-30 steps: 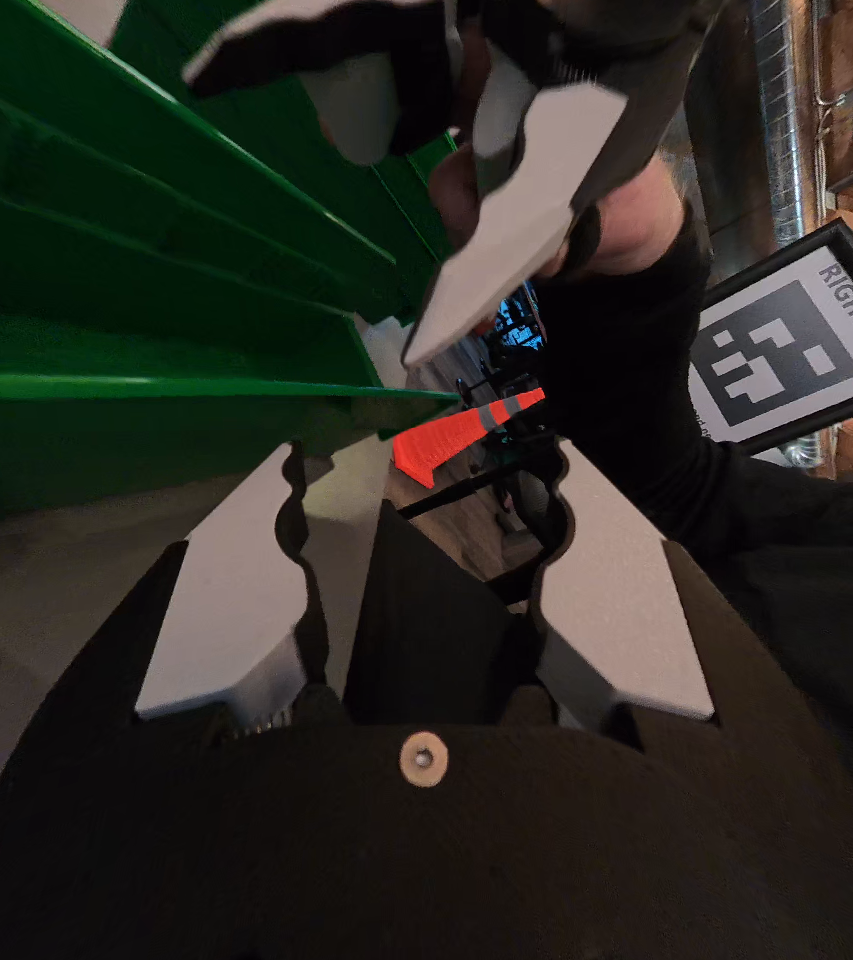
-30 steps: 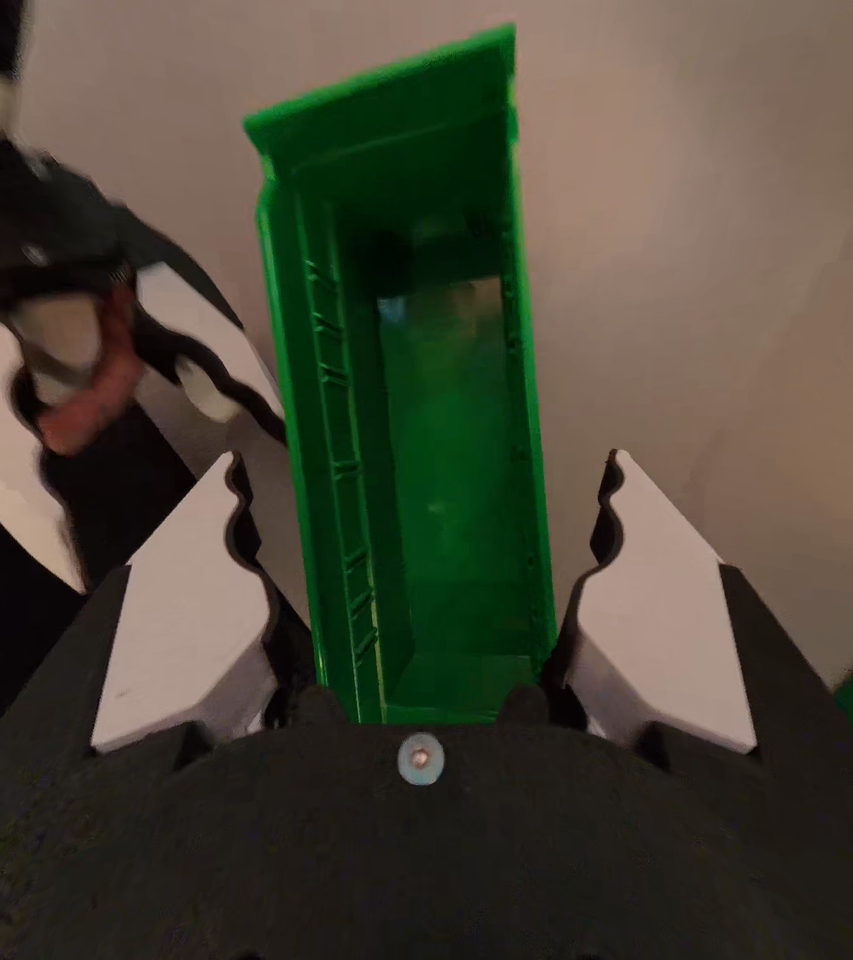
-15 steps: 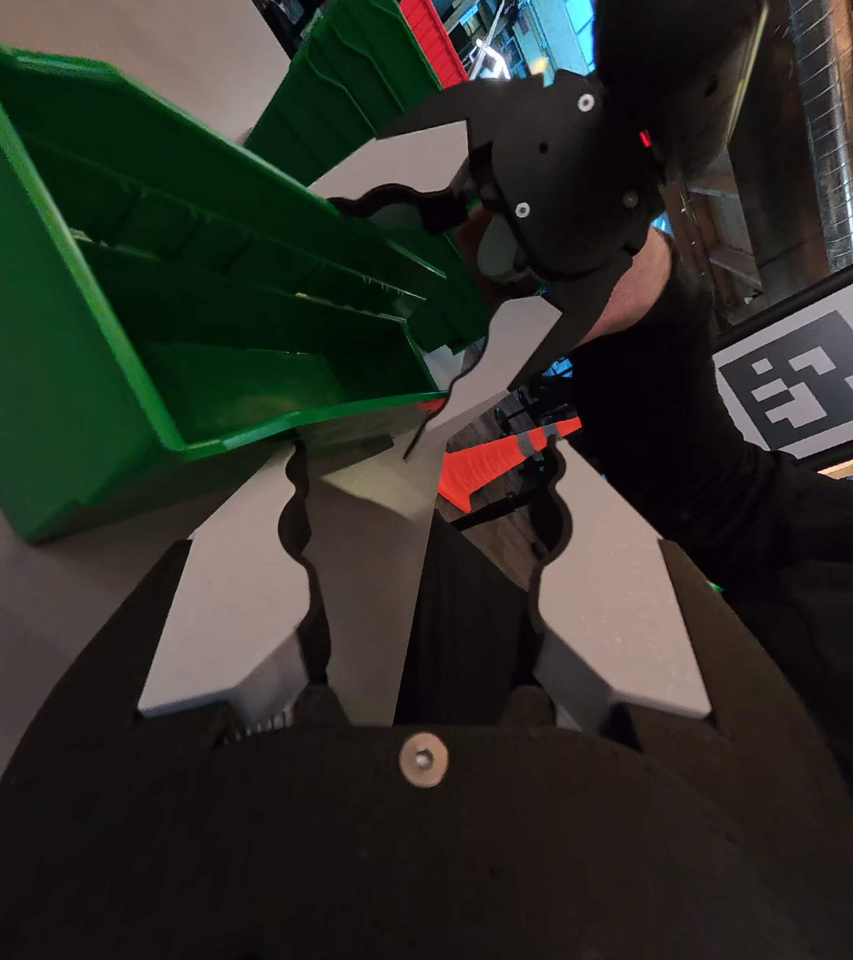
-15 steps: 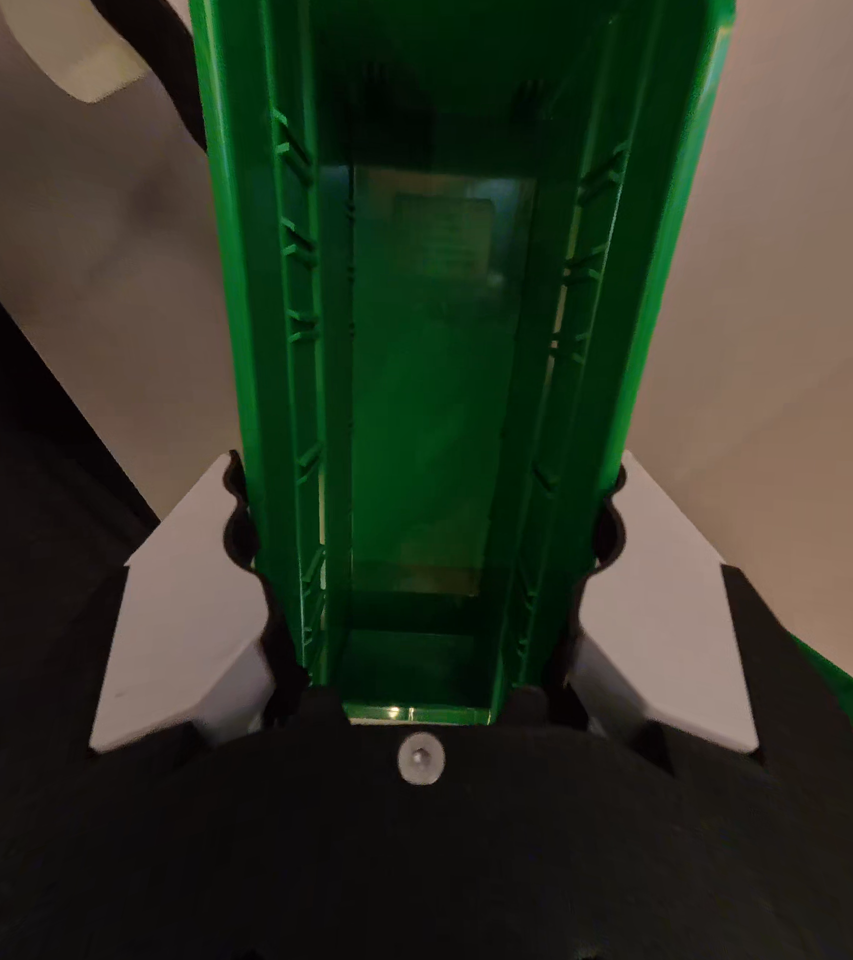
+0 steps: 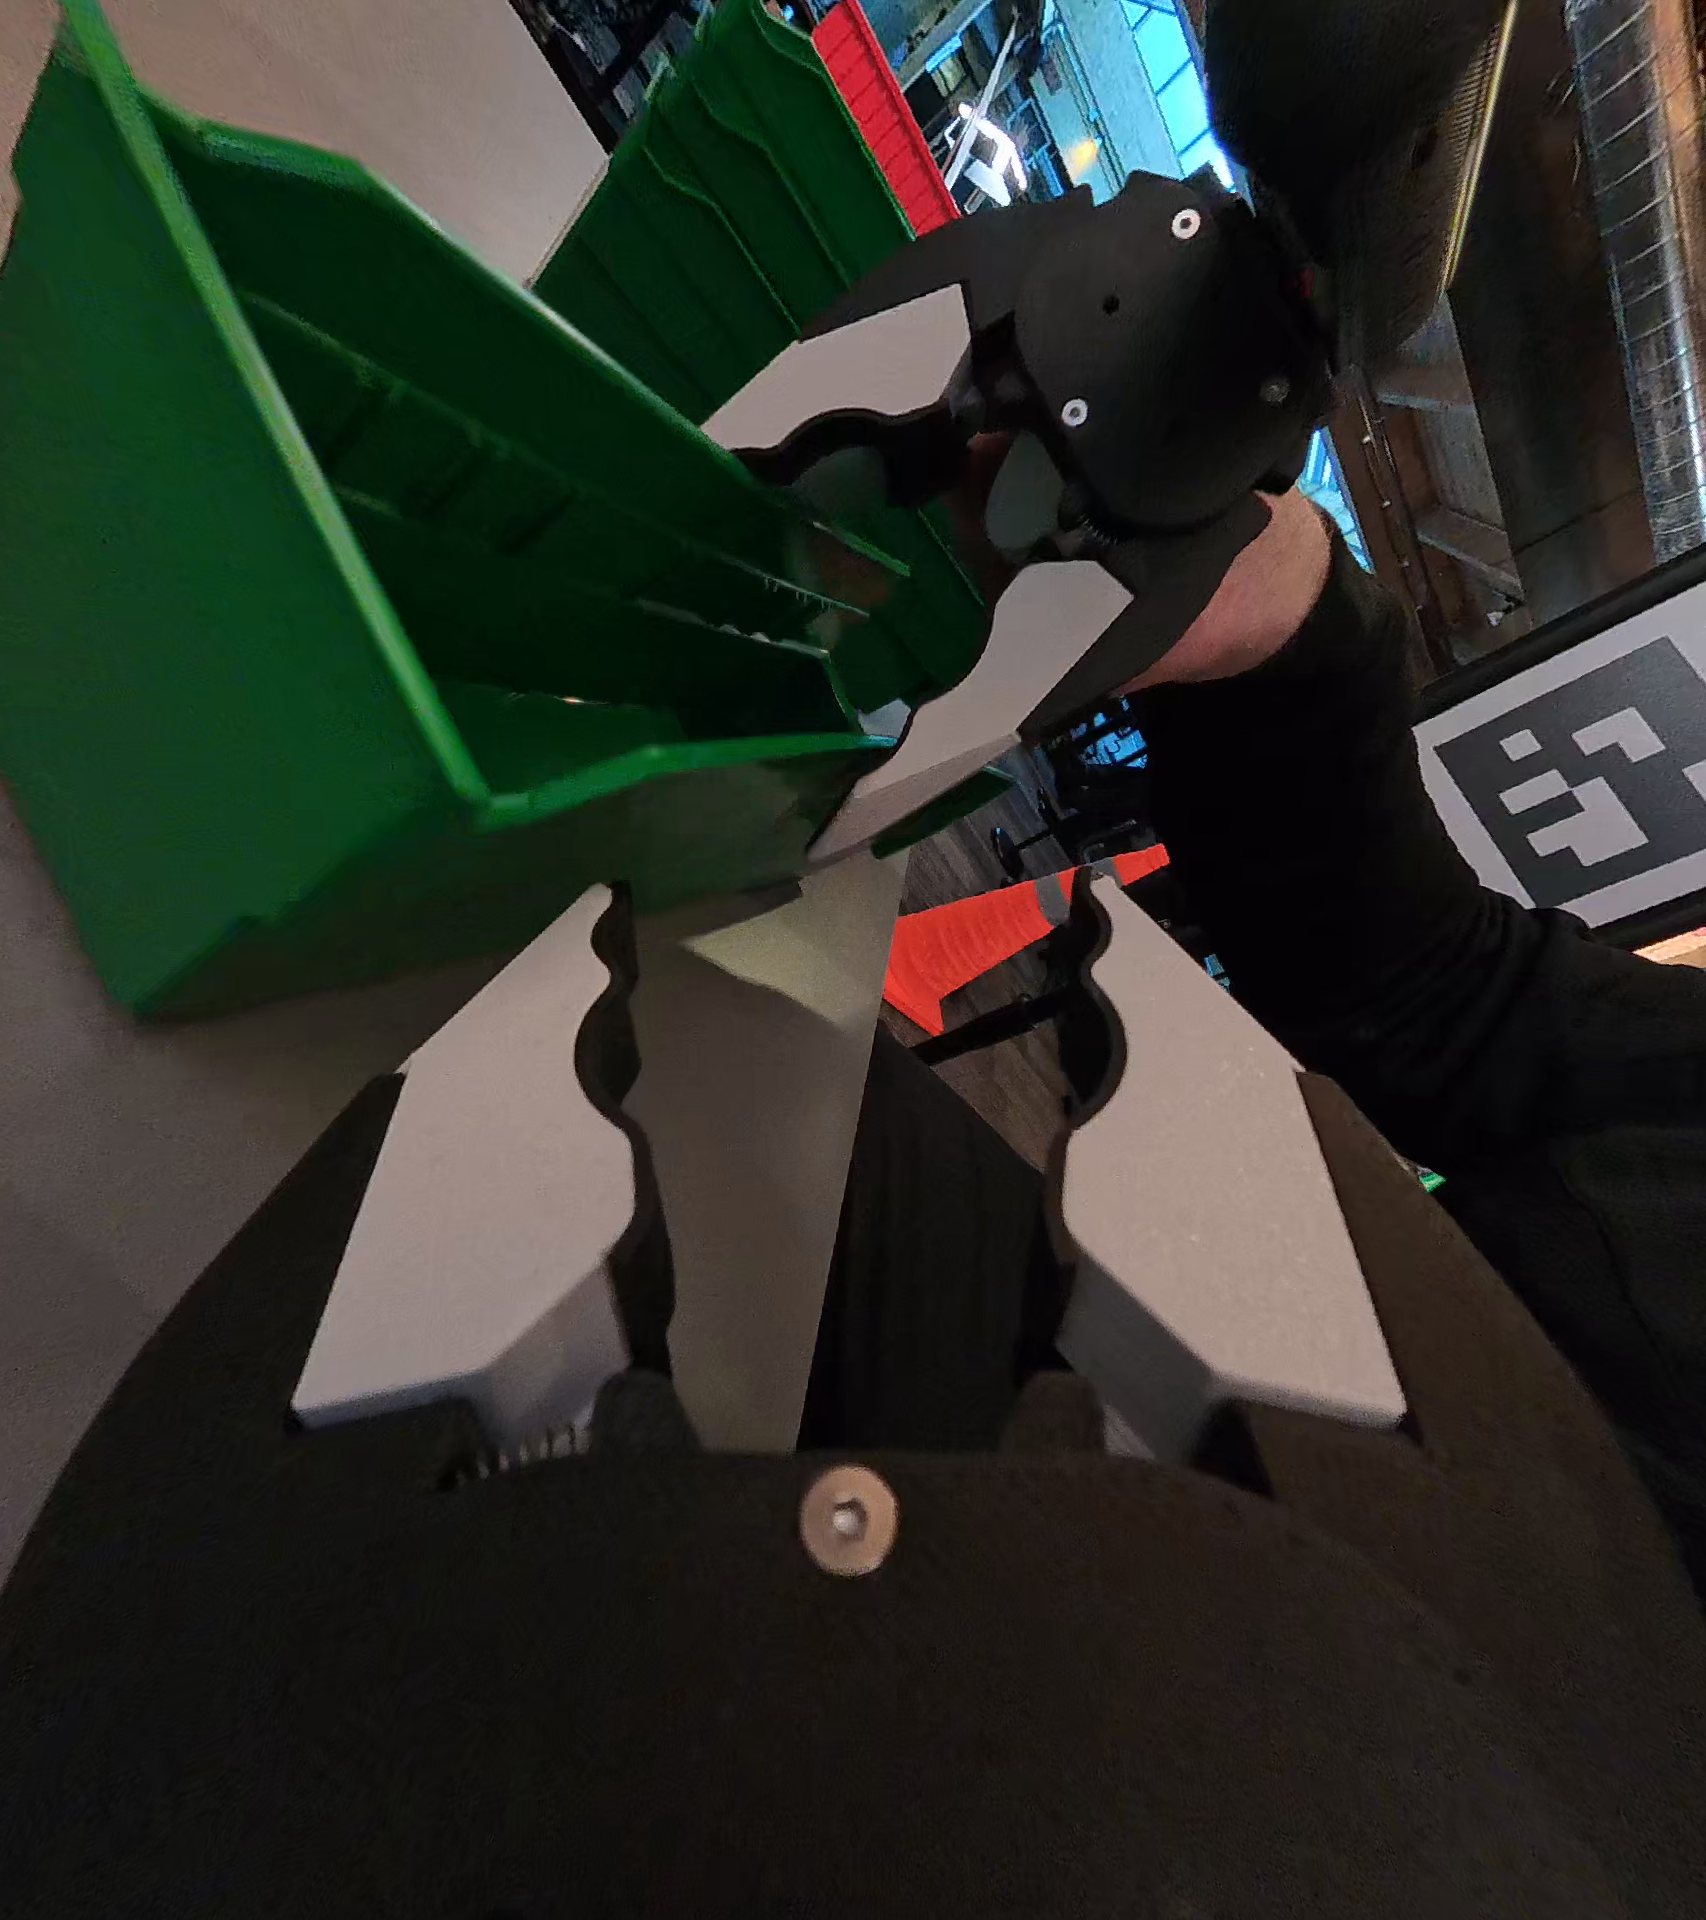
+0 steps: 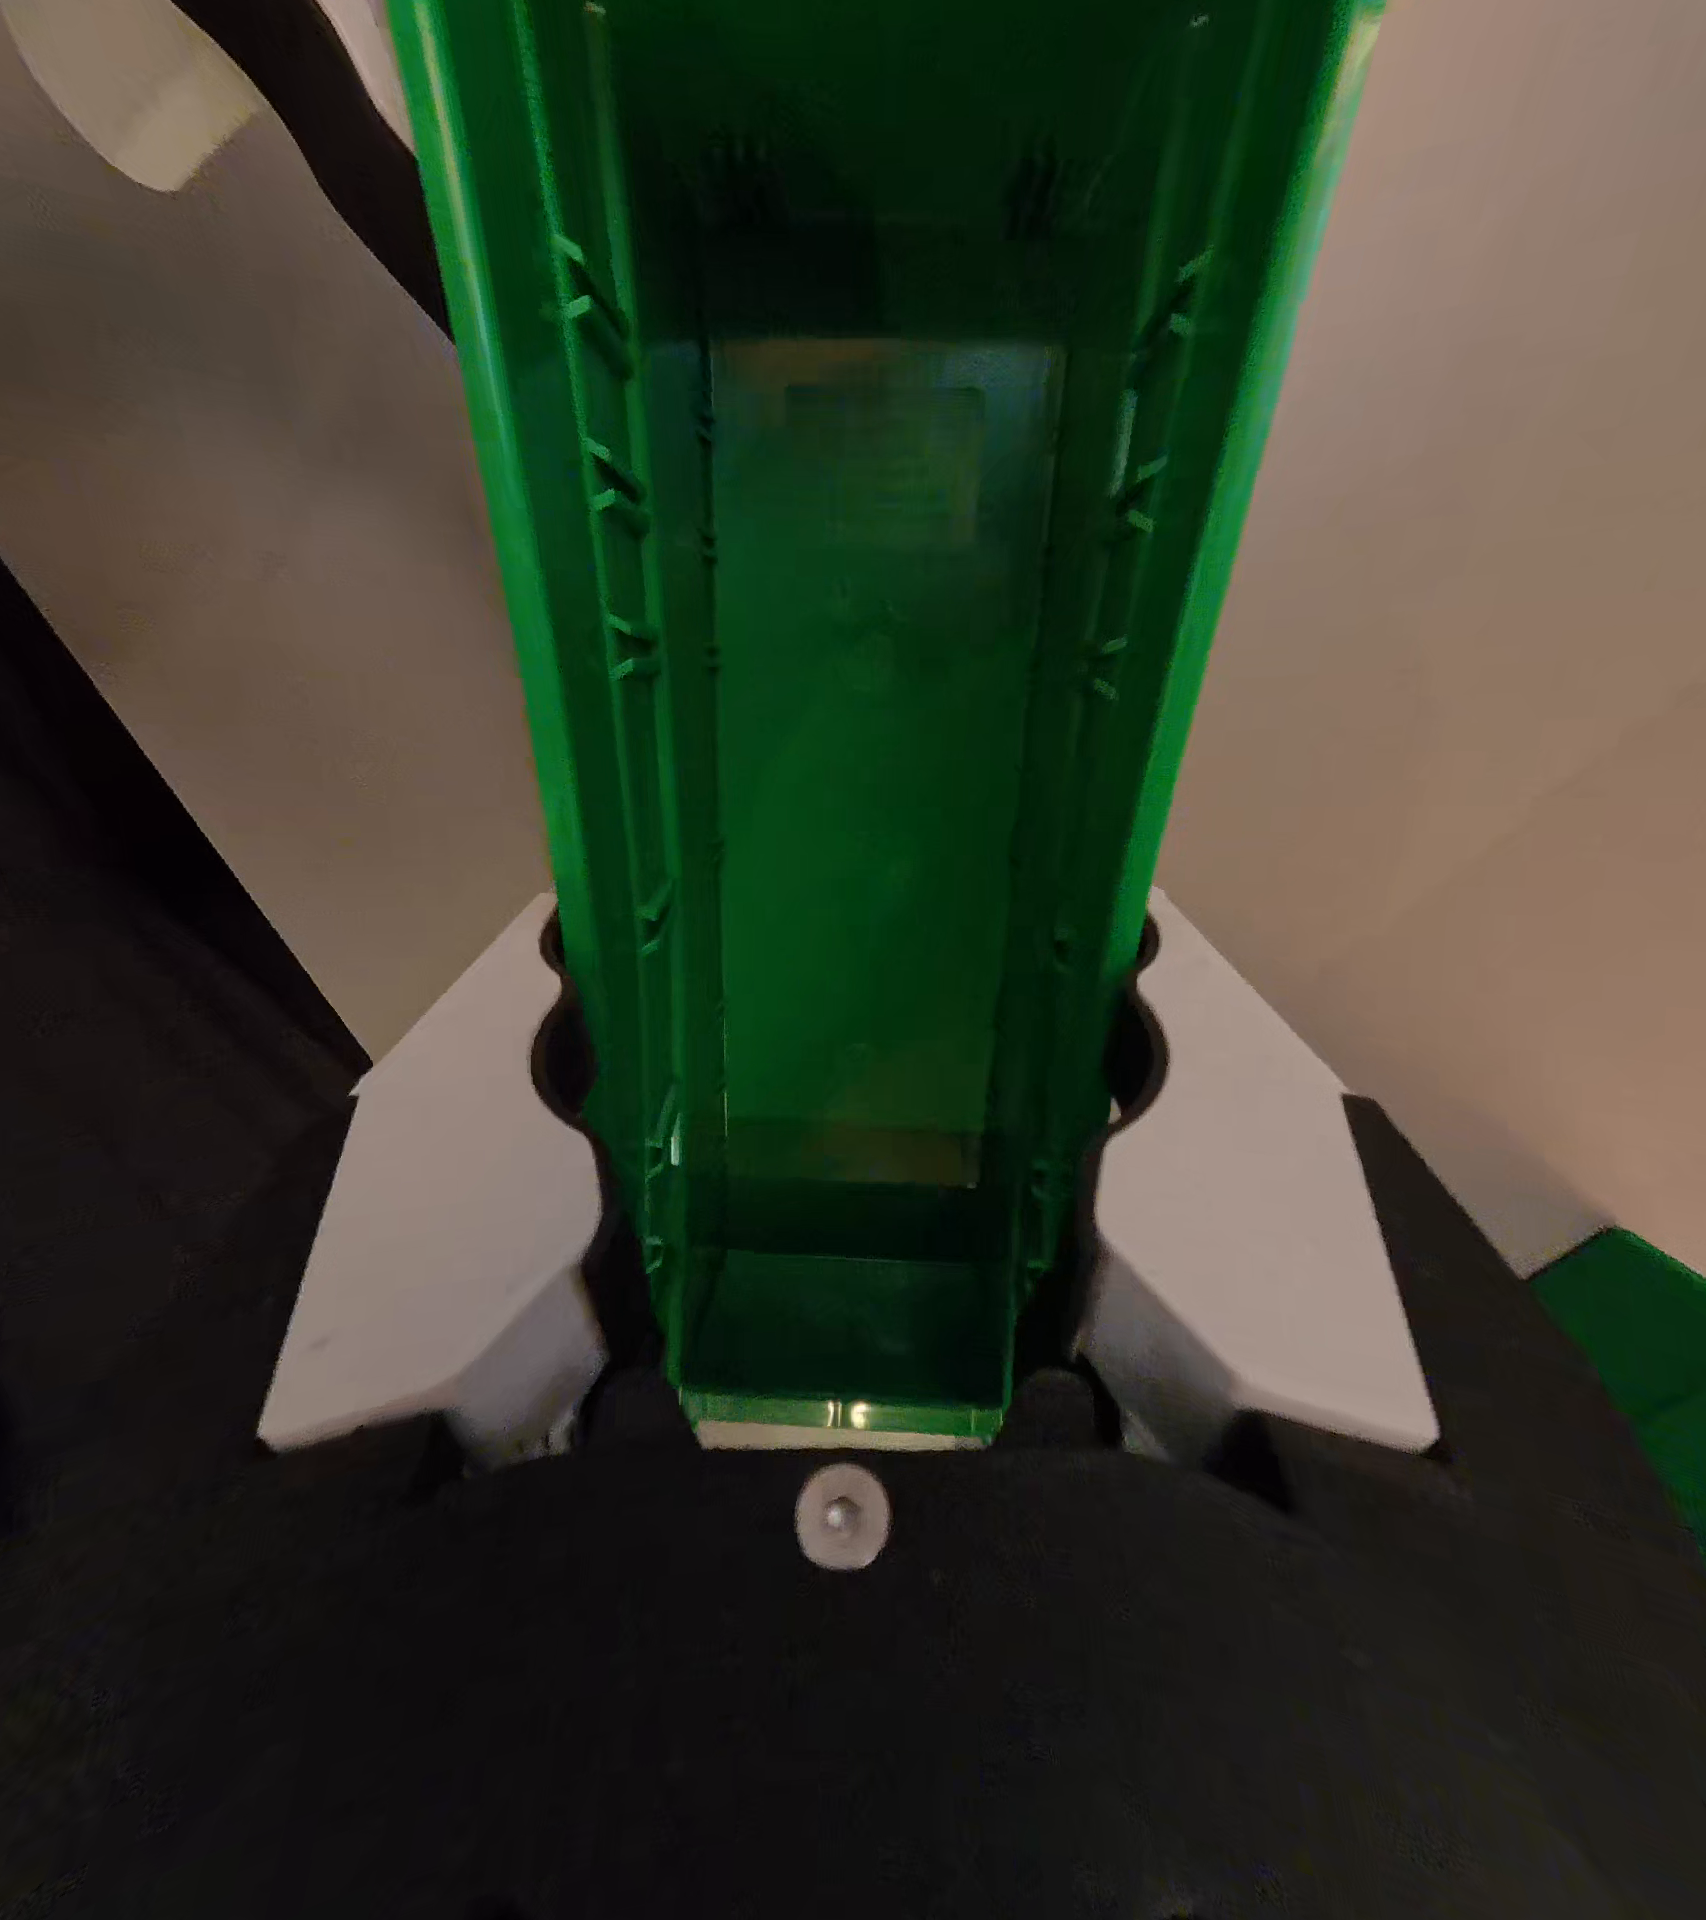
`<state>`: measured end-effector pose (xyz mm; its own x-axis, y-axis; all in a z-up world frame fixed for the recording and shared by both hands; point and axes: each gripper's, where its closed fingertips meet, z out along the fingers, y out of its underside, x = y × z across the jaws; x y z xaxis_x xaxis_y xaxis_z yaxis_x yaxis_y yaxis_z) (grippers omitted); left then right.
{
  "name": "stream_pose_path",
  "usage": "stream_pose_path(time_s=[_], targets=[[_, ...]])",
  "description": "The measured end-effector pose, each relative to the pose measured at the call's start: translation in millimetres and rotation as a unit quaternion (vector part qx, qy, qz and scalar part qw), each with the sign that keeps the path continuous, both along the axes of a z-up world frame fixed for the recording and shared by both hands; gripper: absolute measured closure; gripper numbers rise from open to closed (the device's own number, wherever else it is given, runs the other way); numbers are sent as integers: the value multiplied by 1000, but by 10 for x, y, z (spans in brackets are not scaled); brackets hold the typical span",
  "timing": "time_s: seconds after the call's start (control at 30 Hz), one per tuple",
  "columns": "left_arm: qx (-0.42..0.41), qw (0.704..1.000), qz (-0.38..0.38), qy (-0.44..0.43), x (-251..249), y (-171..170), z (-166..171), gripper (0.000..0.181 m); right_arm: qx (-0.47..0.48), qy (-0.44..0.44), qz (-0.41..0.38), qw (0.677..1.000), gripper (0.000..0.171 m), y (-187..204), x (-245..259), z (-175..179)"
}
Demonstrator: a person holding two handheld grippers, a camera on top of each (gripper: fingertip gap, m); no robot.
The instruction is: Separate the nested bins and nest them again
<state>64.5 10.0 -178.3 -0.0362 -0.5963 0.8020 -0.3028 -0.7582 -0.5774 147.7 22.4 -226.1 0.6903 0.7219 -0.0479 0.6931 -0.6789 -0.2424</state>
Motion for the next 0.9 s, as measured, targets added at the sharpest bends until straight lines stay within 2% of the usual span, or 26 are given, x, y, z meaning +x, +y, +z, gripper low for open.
stream_pose_path(time_s=[0.3, 0.53, 0.7, 0.9], targets=[[2, 1000, 9, 1, -61, 80, -3, 102, 8, 37, -30, 999, 76, 57, 122, 147], [6, 1000, 18, 1, -106, 140, -3, 103, 25, 71, -65, 995, 78, 158, 279, 452], [7, 1000, 18, 4, -113, 146, -20, 103, 41, 96, -94, 990, 78, 220, 431, 840], [8, 1000, 17, 5, -133, 153, -28, 104, 81, 120, -137, 980, 78, 270, 796, 1608]])
